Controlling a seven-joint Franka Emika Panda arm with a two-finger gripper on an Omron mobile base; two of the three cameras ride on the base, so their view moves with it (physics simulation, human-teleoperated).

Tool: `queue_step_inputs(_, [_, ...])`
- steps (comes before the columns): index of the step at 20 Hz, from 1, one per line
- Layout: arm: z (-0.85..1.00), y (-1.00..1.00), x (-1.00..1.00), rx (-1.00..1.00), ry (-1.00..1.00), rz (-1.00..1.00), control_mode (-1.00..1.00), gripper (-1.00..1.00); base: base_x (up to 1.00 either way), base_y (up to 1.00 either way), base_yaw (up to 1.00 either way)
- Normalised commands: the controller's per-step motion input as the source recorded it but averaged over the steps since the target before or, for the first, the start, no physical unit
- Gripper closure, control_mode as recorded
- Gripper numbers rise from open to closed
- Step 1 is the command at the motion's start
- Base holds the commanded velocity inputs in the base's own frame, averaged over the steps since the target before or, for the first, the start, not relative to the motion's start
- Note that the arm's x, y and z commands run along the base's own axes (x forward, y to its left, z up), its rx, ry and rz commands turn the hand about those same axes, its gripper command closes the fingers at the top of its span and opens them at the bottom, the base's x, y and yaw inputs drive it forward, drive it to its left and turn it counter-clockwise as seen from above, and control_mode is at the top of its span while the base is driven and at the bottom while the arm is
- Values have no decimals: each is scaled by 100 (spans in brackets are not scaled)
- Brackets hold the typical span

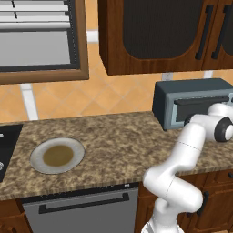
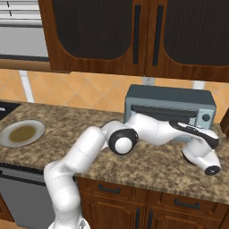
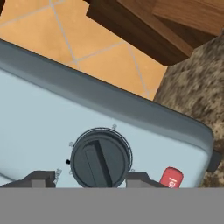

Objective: Pick up the kebab skewer and baguette bread, and place them inside the toaster oven. Close the toaster oven door and start by setting the timer.

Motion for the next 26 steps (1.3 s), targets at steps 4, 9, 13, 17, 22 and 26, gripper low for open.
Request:
queue_step_inputs(4, [65, -1, 81, 51, 0, -10, -100, 100, 0, 0, 0])
queue_step_inputs(9, [56, -22, 81, 52, -1, -9, -100, 100, 0, 0, 0])
queue_step_inputs(13, [57, -41, 85, 52, -1, -6, -100, 100, 0, 0, 0])
queue_step_inputs(17, [58, -43, 75, 55, -1, -5, -100, 100, 0, 0, 0])
queue_step_inputs(22, [67, -21, 66, 55, -1, -7, -100, 100, 0, 0, 0])
queue_step_inputs(26, [52, -13, 66, 51, 0, -10, -100, 100, 0, 0, 0])
